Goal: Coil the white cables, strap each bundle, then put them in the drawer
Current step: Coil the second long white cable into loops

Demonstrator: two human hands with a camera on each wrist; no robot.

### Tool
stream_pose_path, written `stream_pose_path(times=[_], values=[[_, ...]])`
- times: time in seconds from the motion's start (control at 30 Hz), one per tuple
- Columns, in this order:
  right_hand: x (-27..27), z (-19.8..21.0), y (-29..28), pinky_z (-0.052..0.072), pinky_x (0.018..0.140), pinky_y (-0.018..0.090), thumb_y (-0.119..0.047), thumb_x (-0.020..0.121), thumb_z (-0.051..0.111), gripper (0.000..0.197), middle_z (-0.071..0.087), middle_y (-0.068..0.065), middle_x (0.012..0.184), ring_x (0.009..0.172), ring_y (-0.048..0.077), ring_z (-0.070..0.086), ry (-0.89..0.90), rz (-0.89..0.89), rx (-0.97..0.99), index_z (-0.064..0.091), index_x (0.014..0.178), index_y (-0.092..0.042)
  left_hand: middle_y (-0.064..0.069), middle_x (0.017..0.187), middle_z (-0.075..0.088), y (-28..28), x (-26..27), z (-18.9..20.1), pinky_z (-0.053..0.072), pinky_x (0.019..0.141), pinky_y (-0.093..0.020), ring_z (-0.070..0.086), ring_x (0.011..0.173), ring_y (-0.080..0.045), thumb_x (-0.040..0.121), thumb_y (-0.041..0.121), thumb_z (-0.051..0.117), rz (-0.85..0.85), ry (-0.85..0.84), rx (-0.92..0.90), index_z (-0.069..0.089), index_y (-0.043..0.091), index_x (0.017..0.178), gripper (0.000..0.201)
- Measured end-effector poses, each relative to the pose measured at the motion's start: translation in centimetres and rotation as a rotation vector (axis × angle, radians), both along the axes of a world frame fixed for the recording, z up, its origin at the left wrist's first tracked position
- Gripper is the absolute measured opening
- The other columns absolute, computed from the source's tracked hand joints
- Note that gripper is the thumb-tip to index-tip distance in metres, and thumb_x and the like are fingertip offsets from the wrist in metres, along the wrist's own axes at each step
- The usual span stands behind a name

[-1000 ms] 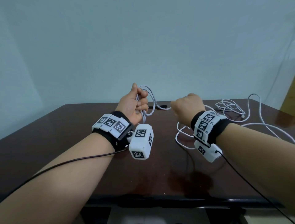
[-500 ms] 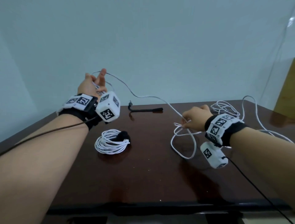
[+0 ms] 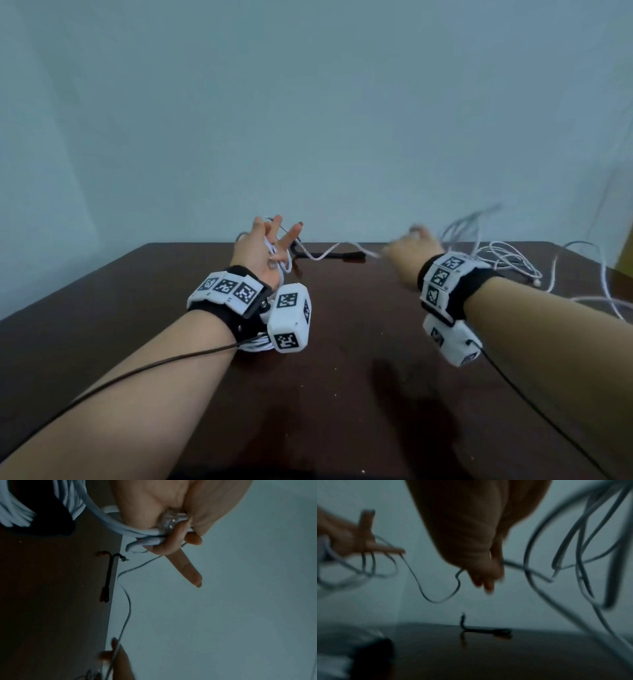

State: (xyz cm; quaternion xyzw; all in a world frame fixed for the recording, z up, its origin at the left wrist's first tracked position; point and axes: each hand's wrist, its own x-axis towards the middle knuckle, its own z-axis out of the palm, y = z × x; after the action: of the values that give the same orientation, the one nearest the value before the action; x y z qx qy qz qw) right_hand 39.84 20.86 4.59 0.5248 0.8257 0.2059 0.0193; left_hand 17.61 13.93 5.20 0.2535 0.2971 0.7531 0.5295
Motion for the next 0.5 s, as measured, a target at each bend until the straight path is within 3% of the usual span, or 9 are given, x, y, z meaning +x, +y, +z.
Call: stream_pose_path(times=[0.07,0.1,0.13,0.2,0.27,0.33,0.43,0.5], values=[[-0.6,-1.5,-0.8,0.053,0.087,0.038,-0.006,0.089,0.05,0.036,0.06,0.008,0.116,0.082,0.024,0.064,0.306,0.049,-0.363,0.052,0.124,-0.015,-0.002,0.147,0.043,-0.2,0.1,-0.3,0.018,0.029,-0.013,0.073,0.071,-0.02,0.104,0.03,0.031,-0.003,0.037,-0.021,0.044,0.012,0.081,0.032],[-0.9,-2.1,-1.0,0.054,0.082,0.035,-0.006,0.09,0.051,0.04,0.06,0.009,0.116,0.08,0.024,0.064,0.416,0.097,-0.422,0.051,0.13,-0.015,0.0,0.148,0.041,-0.4,0.2,-0.4,0.018,0.029,-0.012,0.073,0.072,-0.02,0.104,0.03,0.031,-0.004,0.05,-0.028,0.048,0.011,0.089,0.03],[-1.1,-2.6,-1.1,0.05,0.085,0.032,-0.008,0.092,0.049,0.045,0.059,0.008,0.12,0.09,0.025,0.063,0.447,0.157,-0.412,0.048,0.135,-0.019,0.001,0.149,0.04,-0.6,0.3,-0.5,0.018,0.029,-0.012,0.073,0.073,-0.021,0.104,0.031,0.031,-0.005,0.06,-0.035,0.052,0.009,0.101,0.03],[-1.3,-3.0,-1.4,0.042,0.095,0.033,-0.016,0.097,0.04,0.045,0.056,0.003,0.127,0.111,0.027,0.055,0.327,0.247,-0.273,0.043,0.138,-0.036,0.003,0.149,0.039,-0.8,0.7,-0.5,0.019,0.029,-0.012,0.072,0.082,-0.023,0.104,0.03,0.031,-0.012,0.079,-0.049,0.05,0.007,0.118,0.033],[-1.7,-2.7,-2.0,0.033,0.088,0.029,-0.026,0.1,0.037,0.039,0.056,-0.004,0.117,0.104,0.022,0.055,0.109,0.343,-0.113,0.044,0.133,-0.046,0.005,0.148,0.04,-0.8,1.1,-0.6,0.024,0.03,-0.013,0.067,0.1,-0.025,0.104,0.029,0.033,-0.026,0.112,-0.049,0.049,0.007,0.119,0.031],[-2.0,-1.7,-2.9,0.025,0.08,0.027,-0.034,0.099,0.04,0.033,0.055,-0.007,0.107,0.097,0.016,0.055,0.014,0.46,-0.025,0.051,0.128,-0.045,0.006,0.149,0.04,-0.6,1.7,-0.8,0.035,0.034,-0.015,0.063,0.109,-0.028,0.104,0.027,0.034,-0.036,0.194,-0.057,0.049,0.006,0.118,0.03],[-2.8,-0.1,-4.1,0.025,0.082,0.028,-0.037,0.095,0.047,0.028,0.057,-0.007,0.103,0.096,0.013,0.056,0.055,0.578,0.008,0.059,0.118,-0.044,0.004,0.147,0.043,-0.5,2.6,-1.5,0.056,0.058,-0.027,0.067,0.096,-0.027,0.104,0.027,0.029,-0.094,0.352,-0.063,0.038,0.008,0.134,0.036],[-3.1,0.7,-4.2,0.025,0.082,0.028,-0.033,0.093,0.049,0.026,0.057,-0.01,0.101,0.093,0.011,0.056,0.204,0.594,-0.021,0.062,0.114,-0.044,-0.004,0.139,0.052,-0.5,3.2,-2.0,0.059,0.07,-0.038,0.069,0.085,-0.026,0.104,0.027,0.028,-0.194,0.437,-0.068,0.034,0.005,0.139,0.041]])
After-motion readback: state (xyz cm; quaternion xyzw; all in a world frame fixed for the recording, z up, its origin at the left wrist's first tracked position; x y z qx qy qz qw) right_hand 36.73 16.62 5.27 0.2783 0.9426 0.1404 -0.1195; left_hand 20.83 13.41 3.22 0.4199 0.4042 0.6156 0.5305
